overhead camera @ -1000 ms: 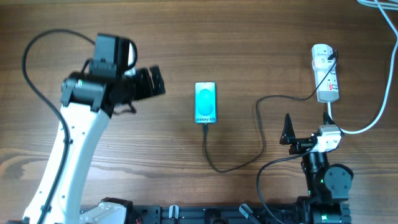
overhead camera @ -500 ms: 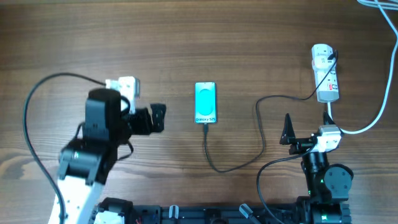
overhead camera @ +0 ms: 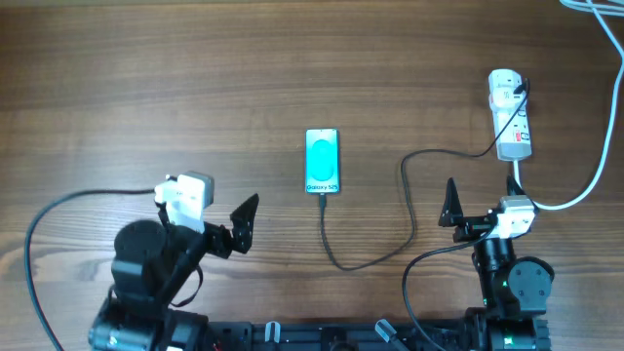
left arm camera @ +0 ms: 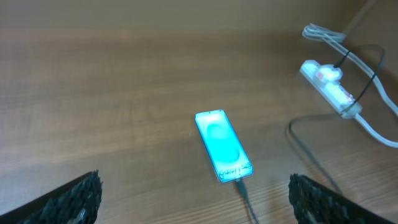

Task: Plug charger to phone and switch on socket

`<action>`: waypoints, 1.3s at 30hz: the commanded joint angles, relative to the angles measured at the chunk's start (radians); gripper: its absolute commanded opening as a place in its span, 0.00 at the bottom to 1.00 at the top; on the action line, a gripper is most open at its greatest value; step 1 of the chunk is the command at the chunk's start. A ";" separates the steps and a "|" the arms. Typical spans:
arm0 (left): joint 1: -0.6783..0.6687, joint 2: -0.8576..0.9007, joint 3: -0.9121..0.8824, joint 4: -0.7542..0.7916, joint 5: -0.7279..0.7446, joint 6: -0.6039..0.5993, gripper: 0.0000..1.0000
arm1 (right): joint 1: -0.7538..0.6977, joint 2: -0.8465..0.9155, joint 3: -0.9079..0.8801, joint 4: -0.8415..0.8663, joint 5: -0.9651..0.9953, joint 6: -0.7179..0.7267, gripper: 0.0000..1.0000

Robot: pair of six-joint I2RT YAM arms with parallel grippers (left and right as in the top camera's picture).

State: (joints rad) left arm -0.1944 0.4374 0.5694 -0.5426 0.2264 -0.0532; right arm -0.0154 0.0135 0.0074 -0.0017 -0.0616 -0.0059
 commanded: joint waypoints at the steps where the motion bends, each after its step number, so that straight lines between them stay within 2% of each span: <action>1: 0.002 -0.124 -0.128 0.104 0.008 -0.007 1.00 | 0.006 -0.010 -0.002 0.002 0.006 -0.018 1.00; 7: 0.009 -0.242 -0.276 0.279 0.008 -0.012 1.00 | 0.006 -0.010 -0.002 0.002 0.006 -0.018 1.00; 12: 0.058 -0.273 -0.343 0.349 0.005 -0.060 1.00 | 0.006 -0.010 -0.002 0.002 0.006 -0.018 1.00; 24: 0.065 -0.435 -0.491 0.481 -0.135 -0.143 1.00 | 0.006 -0.010 -0.002 0.002 0.006 -0.018 1.00; 34: 0.107 -0.435 -0.563 0.582 -0.138 -0.143 1.00 | 0.006 -0.010 -0.002 0.002 0.006 -0.018 1.00; 39: 0.109 -0.435 -0.564 0.571 -0.142 -0.134 1.00 | 0.006 -0.010 -0.002 0.002 0.006 -0.018 1.00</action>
State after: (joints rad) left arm -0.0956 0.0139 0.0151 0.0299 0.1013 -0.1860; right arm -0.0154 0.0135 0.0074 -0.0021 -0.0616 -0.0063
